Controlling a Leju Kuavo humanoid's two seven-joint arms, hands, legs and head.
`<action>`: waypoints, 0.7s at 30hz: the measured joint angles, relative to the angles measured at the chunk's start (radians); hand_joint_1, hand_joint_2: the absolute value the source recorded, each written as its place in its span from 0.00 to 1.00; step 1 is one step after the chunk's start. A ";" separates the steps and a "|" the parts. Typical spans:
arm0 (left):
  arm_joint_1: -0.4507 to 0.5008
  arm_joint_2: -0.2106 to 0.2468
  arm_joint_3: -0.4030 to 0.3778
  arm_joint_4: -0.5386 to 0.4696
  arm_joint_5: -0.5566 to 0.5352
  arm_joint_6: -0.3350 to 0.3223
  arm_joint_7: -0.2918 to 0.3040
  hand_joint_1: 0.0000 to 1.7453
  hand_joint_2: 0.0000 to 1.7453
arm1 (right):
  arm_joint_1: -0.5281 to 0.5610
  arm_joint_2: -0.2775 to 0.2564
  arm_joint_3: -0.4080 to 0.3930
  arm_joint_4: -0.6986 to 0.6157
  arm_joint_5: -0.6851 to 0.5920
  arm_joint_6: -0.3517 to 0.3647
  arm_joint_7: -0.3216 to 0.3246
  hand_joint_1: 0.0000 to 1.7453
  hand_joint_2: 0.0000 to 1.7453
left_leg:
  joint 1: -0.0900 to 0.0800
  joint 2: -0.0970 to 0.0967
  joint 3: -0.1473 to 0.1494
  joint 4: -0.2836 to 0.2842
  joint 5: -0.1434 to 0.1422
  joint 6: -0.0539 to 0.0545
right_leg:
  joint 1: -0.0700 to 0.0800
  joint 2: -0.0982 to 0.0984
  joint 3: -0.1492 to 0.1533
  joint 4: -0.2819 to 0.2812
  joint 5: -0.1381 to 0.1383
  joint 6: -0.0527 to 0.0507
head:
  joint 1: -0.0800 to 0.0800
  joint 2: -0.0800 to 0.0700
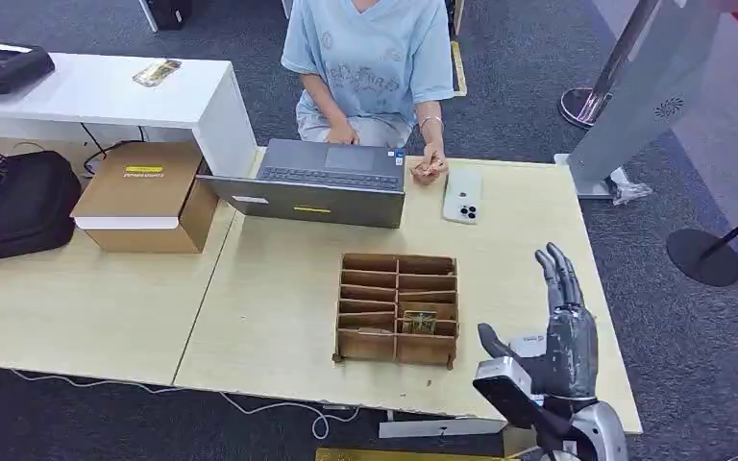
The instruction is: Pass the card to the sensor for recognition and then transmit it.
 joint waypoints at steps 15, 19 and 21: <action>-0.001 -0.008 -0.001 0.000 0.005 -0.010 0.021 0.00 0.00 | -0.030 -0.019 0.056 0.027 0.219 0.238 0.300 0.00 1.00 | 0.000 0.000 0.000 0.000 0.000 0.000 | 0.000 0.000 0.000 0.000 0.000 0.000 | 0.000 0.000; -0.001 -0.008 -0.001 0.000 0.008 -0.013 0.023 0.00 0.00 | -0.032 -0.029 0.060 0.027 0.216 0.268 0.327 0.00 1.00 | 0.000 0.000 0.000 0.000 0.000 0.000 | 0.000 0.000 0.000 0.000 0.000 0.000 | 0.000 0.000; -0.001 -0.008 -0.001 0.000 0.008 -0.013 0.023 0.00 0.00 | -0.032 -0.032 0.061 0.027 0.215 0.272 0.328 0.00 1.00 | 0.000 0.000 0.000 0.000 0.000 0.000 | 0.000 0.000 0.000 0.000 0.000 0.000 | 0.000 0.000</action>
